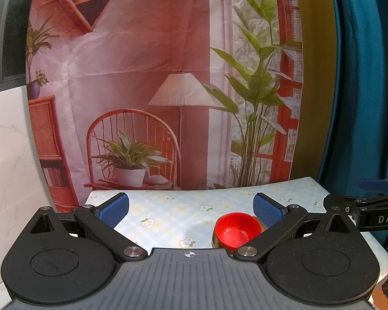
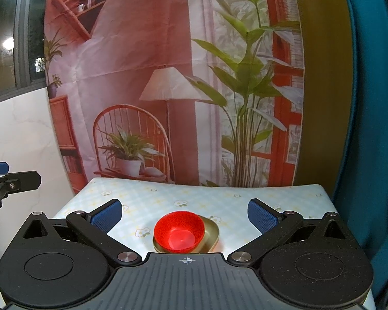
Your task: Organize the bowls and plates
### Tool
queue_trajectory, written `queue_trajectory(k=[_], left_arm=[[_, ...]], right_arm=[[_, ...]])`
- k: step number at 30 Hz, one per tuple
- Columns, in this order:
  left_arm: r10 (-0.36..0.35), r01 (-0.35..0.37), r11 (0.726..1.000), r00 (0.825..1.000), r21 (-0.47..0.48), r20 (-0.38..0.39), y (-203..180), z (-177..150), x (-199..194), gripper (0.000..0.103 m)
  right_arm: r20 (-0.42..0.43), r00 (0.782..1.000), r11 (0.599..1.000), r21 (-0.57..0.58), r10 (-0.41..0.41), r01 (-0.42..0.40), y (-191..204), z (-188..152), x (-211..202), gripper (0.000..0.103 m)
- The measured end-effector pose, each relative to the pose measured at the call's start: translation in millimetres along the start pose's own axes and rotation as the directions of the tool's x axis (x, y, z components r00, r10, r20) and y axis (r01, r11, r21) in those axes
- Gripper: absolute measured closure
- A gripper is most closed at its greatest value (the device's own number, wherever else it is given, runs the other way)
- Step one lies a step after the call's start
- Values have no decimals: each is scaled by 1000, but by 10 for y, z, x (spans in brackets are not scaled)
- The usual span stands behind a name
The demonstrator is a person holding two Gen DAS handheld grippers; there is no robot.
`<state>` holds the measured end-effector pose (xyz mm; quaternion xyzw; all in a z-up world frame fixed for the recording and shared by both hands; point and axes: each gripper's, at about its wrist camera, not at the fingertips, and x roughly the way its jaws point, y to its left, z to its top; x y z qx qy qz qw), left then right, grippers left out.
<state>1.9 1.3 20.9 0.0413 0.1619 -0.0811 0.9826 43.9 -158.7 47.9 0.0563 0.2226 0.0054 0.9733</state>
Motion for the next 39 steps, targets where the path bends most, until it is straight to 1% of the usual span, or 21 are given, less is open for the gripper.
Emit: queue_trajectory(k=[31,39], left_arm=[[4,-4,1000,1000,2,-8,10,-6,-1,0],[9,-9,1000,1000,-1,18,25,3,-31,0]], right_arm=[[-1,1000,1000,8,-2,2,-45,-22,3,0],[14,1000,1000,11,-5,5,-88,-20,-20,0]])
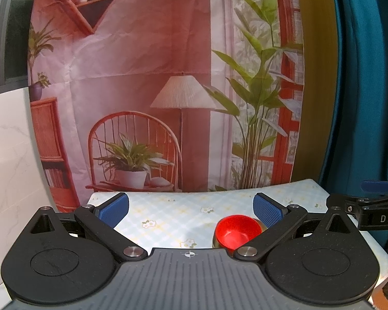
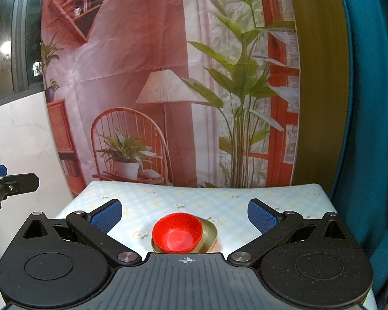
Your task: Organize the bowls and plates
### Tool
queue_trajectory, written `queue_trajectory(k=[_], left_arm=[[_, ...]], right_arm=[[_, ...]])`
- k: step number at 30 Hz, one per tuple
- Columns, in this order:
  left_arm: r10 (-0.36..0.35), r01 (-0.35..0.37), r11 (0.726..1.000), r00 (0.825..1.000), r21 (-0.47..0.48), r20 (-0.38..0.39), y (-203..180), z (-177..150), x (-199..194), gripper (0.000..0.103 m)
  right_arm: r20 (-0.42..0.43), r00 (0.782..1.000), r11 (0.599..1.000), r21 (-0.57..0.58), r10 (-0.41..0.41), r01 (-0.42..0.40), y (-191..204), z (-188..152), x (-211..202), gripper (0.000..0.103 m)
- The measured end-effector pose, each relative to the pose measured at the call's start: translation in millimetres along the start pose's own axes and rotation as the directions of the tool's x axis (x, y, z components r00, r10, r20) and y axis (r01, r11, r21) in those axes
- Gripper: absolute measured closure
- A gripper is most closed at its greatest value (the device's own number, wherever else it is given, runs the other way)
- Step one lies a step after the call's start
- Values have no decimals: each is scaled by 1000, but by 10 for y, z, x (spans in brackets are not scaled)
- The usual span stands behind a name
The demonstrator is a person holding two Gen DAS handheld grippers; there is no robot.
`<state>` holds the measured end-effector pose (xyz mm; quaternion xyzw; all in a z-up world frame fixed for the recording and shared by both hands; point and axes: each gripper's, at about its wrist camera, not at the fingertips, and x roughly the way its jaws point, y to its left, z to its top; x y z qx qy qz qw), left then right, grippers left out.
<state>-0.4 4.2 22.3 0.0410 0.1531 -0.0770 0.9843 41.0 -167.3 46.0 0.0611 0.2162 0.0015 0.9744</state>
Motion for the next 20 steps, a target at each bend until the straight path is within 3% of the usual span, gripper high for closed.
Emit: queue_trajectory(k=[20], left_arm=[[8,-8,1000,1000,1,22,-20,24,-32,0]], right_arm=[[35,999,1000,10,-12,12,32,42,-76,0]])
